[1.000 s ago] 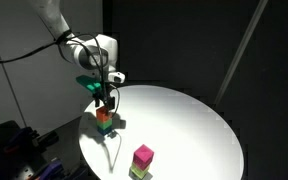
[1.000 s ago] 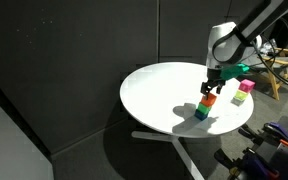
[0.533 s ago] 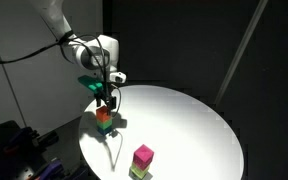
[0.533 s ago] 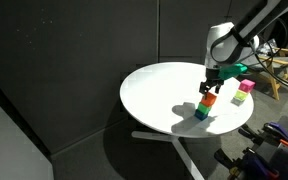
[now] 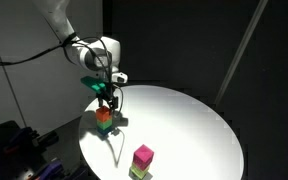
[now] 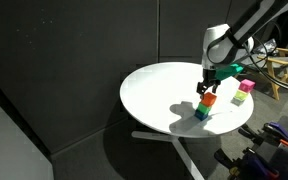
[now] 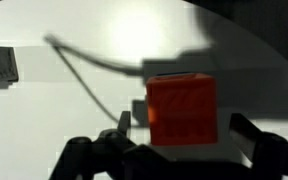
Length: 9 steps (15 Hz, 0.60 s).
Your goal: Put the orange block on the table
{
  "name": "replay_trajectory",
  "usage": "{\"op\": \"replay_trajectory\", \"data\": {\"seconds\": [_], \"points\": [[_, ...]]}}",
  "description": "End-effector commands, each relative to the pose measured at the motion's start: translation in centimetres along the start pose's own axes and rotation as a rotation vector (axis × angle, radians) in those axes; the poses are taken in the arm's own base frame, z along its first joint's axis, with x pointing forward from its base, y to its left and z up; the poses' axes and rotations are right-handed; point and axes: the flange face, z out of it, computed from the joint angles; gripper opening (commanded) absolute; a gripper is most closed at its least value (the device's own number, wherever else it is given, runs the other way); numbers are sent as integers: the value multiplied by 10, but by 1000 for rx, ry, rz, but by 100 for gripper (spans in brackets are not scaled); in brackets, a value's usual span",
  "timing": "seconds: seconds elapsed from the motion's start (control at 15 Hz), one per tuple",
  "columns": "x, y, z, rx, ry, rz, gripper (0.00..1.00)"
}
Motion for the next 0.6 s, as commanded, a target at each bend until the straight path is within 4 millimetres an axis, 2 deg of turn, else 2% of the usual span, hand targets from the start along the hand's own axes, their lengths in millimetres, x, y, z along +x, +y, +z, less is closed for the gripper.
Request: {"op": "replay_trajectory", "data": {"seconds": [0.0, 0.13, 0.2, 0.27, 0.4, 0.53], "points": [[5, -4, 2, -38, -3, -12, 100], [4, -6, 5, -49, -8, -24, 100], [4, -7, 6, -53, -9, -28, 96], [4, -8, 7, -55, -12, -30, 75], [4, -8, 8, -57, -17, -28, 69], [4, -8, 8, -54, -22, -21, 53]]}}
